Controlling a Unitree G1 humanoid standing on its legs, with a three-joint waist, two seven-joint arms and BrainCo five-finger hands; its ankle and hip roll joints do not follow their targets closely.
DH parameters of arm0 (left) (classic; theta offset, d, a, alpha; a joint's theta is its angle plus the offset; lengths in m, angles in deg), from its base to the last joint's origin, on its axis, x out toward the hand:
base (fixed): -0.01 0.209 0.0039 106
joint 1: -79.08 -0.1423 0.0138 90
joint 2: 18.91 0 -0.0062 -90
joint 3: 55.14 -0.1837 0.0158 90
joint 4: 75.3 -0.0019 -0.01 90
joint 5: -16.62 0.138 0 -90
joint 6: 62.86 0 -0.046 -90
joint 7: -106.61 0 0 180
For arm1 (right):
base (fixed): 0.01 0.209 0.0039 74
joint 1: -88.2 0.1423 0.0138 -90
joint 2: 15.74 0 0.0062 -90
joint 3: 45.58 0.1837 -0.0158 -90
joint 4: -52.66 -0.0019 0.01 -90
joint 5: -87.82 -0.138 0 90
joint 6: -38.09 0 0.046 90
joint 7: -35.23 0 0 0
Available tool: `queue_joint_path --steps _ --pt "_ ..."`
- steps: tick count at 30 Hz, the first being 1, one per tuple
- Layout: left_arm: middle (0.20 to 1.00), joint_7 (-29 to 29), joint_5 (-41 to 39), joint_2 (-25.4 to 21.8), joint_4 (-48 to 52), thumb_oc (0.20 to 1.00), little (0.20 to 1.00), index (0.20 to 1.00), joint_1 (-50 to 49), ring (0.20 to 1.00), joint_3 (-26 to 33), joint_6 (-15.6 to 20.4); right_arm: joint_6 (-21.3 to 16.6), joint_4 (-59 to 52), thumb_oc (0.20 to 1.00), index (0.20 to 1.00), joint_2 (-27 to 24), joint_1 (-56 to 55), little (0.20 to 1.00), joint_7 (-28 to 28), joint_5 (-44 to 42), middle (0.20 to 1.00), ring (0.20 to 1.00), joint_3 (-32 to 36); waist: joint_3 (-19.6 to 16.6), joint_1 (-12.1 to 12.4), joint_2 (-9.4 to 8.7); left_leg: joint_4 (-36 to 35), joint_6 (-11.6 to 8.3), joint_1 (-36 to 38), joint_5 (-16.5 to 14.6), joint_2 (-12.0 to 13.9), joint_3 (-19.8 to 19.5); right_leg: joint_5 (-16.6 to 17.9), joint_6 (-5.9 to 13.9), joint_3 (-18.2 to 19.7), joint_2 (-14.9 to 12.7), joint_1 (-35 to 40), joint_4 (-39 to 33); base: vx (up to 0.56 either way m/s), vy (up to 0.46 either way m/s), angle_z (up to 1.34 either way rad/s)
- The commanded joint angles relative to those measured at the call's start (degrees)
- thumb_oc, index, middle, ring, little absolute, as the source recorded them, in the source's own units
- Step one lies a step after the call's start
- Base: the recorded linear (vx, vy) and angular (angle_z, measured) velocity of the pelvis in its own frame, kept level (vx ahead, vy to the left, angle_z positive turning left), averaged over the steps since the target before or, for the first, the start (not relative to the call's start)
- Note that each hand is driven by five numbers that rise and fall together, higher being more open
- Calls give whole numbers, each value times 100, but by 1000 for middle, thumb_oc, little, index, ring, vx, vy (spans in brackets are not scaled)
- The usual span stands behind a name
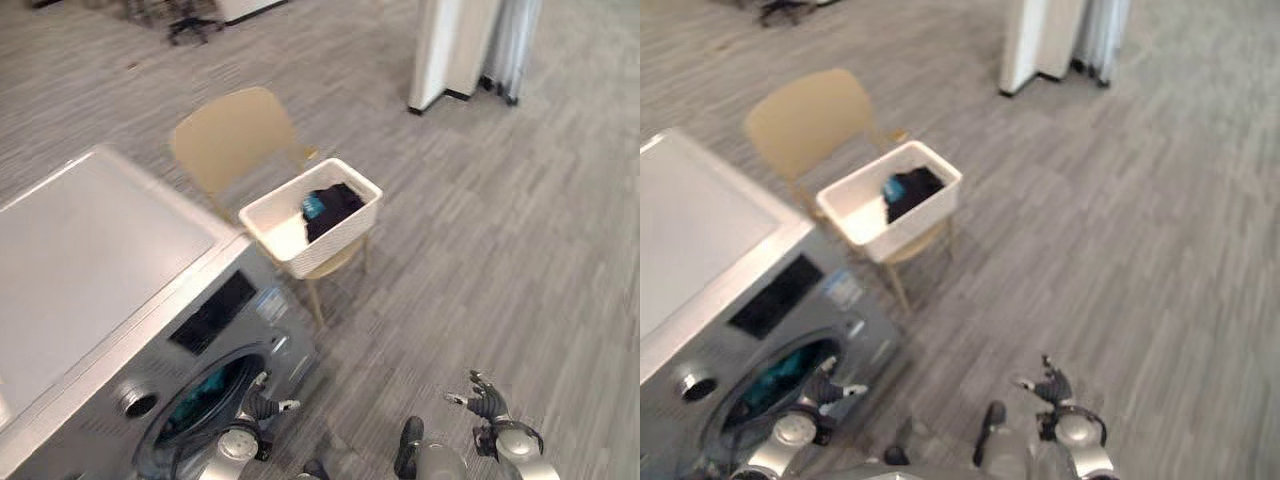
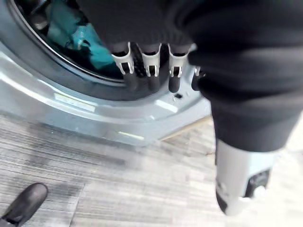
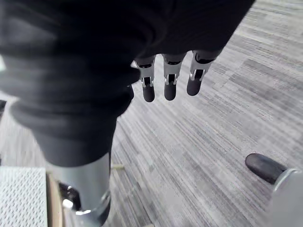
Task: Grab the laundry basket,head to the washer,open it,put in the laundry and shut it.
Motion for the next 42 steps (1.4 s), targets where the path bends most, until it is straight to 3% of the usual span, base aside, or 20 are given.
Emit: queue_joint_path --steps 1,2,3,6,8,12,16,18,21,23,27,28,30,33,35,39,42 --pt "1000 -49 100 -96 187 1000 1000 1000 421 1000 -159 197 -158 -273 1000 1000 -138 202 1000 -71 -60 1000 1000 34 215 128 -239 1229 141 -89 -308 91 -495 31 357 369 50 280 -562 187 -265 -39" --pt "1000 -70 -21 -18 169 1000 1000 1000 549 1000 -246 245 -160 -320 1000 1000 -273 222 1000 -102 -49 1000 1000 32 332 239 -233 1800 77 -560 9 21 -1230 -112 173 532 278 497 -709 151 -189 -51" --pt "1000 -71 -23 -18 168 1000 1000 1000 552 1000 -249 245 -158 -323 1000 1000 -274 220 1000 -101 -49 1000 1000 35 331 230 -230 1814 78 -573 1 23 -1243 -117 172 521 278 498 -709 223 -207 -42" --pt "1000 -86 -34 35 230 1000 1000 1000 575 1000 -385 247 -215 -324 1000 1000 -332 263 1000 -80 -77 1000 1000 -19 384 363 -342 1434 287 -1114 -255 -678 -1870 -113 166 711 271 610 -869 121 -66 -27" --pt "1000 -64 -36 29 278 1000 1000 1000 588 1000 -414 236 -217 -284 1000 1000 -356 277 1000 -100 -61 1000 1000 -18 408 453 -327 1021 282 -1403 -45 -853 -1915 -170 187 806 350 760 -940 228 -29 -16" --pt "1000 -47 -25 -2 330 1000 1000 1000 506 1000 -371 236 -198 -125 1000 1000 -346 313 1000 -157 -36 1000 1000 -42 455 705 -241 4 116 -1830 816 -997 -1878 -362 206 996 643 1160 -1039 286 12 -20" --pt "1000 -31 -11 11 339 1000 1000 1000 417 1000 -332 222 -194 -106 1000 1000 -315 318 1000 -163 -4 1000 1000 -26 464 802 -231 -392 78 -2017 1001 -919 -1500 -553 238 1092 695 1489 -1009 317 87 -21" --pt "1000 -12 -43 15 336 1000 1000 1000 259 1000 -210 206 -166 -114 1000 1000 -226 291 1000 -82 147 1000 1000 -61 232 874 -280 -328 266 -1771 1115 -814 -1242 -738 370 1098 598 1814 -878 572 208 -21" --pt "1000 -33 -65 -106 364 1000 1000 1000 189 1000 -108 181 -138 -81 1000 1000 -145 341 1000 6 263 1000 1000 -131 126 978 -453 -88 443 -1619 859 -891 -1309 -691 542 1045 294 1777 -246 335 147 -19" --pt "1000 -35 -29 -234 406 1000 1000 1000 119 1000 -49 171 -156 -111 1000 1000 -117 366 1000 51 288 1000 1000 -147 87 1024 -538 -3 576 -1444 664 -992 -1387 -404 656 1023 138 1592 415 245 124 14" --pt "1000 -74 -22 -308 348 1000 1000 1000 58 1000 44 174 -163 -126 1000 1000 -108 440 1000 67 292 1000 1000 -158 79 1009 -476 -115 687 -1110 505 -1058 -1690 -260 580 1051 181 1008 832 154 19 71" --pt "1000 -92 -75 -332 379 1000 1000 1000 44 1000 91 181 -168 -140 1000 1000 -137 492 1000 46 275 1000 1000 -153 127 946 -422 -181 697 -925 460 -1110 -2020 -392 493 1219 330 687 588 217 -81 89" --pt "1000 -103 -123 -321 403 1000 1000 1000 56 1000 104 196 -182 -142 1000 1000 -179 539 1000 17 242 1000 1000 -181 167 890 -391 -195 698 -832 425 -1190 -2348 -277 439 1520 503 468 107 184 -111 113" --pt "1000 -116 -135 -300 456 1000 1000 1000 136 1000 70 204 -164 -163 1000 1000 -239 597 1000 -38 221 1000 1000 -174 295 745 -352 -229 668 -665 370 -1391 -3040 64 495 2529 820 -34 -433 157 -126 112" --pt "1000 -90 -82 -313 514 1000 1000 1000 190 1000 -28 203 -128 -185 1000 1000 -301 569 1000 -52 262 1000 1000 -119 321 705 -404 -91 632 -687 303 -1565 -3442 235 507 2806 795 2 -693 97 -150 240" --pt "1000 10 -138 -194 592 1000 1000 1000 121 1000 -109 235 -207 -335 1000 1000 -423 523 1000 8 325 1000 1000 -121 268 748 -436 198 463 -935 257 -1658 -3753 444 434 2385 570 316 -1144 56 -184 145" --pt "1000 80 -120 -191 630 1000 1000 1000 11 1000 -39 204 -266 -568 1000 1000 -575 554 1000 3 463 1000 1000 -108 213 809 -421 123 410 -966 270 -1539 -3630 431 432 1920 513 622 -1365 85 -149 110"
